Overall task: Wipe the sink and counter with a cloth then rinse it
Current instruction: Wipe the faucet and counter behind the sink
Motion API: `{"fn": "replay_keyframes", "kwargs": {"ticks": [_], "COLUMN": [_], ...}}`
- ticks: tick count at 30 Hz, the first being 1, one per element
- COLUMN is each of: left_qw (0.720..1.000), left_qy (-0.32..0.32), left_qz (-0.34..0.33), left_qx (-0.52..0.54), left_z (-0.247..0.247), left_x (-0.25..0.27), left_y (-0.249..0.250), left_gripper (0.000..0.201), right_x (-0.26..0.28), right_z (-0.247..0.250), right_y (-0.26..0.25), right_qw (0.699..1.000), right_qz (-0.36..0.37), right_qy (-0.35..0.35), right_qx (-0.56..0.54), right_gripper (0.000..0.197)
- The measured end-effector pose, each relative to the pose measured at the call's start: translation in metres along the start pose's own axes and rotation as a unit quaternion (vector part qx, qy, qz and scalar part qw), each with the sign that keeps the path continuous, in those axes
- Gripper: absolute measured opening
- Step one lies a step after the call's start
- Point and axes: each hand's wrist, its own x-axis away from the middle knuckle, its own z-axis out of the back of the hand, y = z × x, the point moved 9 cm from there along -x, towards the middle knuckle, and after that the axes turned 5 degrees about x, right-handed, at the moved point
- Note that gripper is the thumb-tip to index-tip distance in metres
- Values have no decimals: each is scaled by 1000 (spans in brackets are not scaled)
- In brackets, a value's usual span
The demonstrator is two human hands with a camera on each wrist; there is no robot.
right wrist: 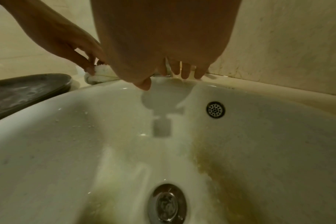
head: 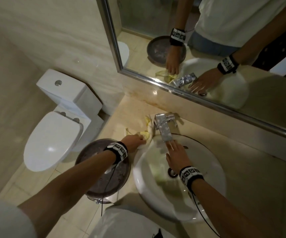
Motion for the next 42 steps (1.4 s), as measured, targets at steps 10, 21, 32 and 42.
{"fn": "replay_keyframes", "kwargs": {"ticks": [10,21,32,42], "left_qw": [975,954,944,972], "left_qy": [21,59,38,-14], "left_qz": [103,17,-98,-62], "left_qx": [198,293,312,224], "left_z": [-16,2,-27,-50], "left_x": [7,6,52,36], "left_y": [-13,32,131,174], "left_gripper": [39,14,33,53], "right_x": [23,49,56,106], "right_z": [1,6,-10,-50], "right_y": [-13,-24,-19,17], "right_qw": [1000,997,933,912], "right_qz": [15,30,17,-76], "right_qy": [25,39,-20,-75], "right_qx": [-3,-51,-360,-395], "right_gripper": [63,63,112,37]}}
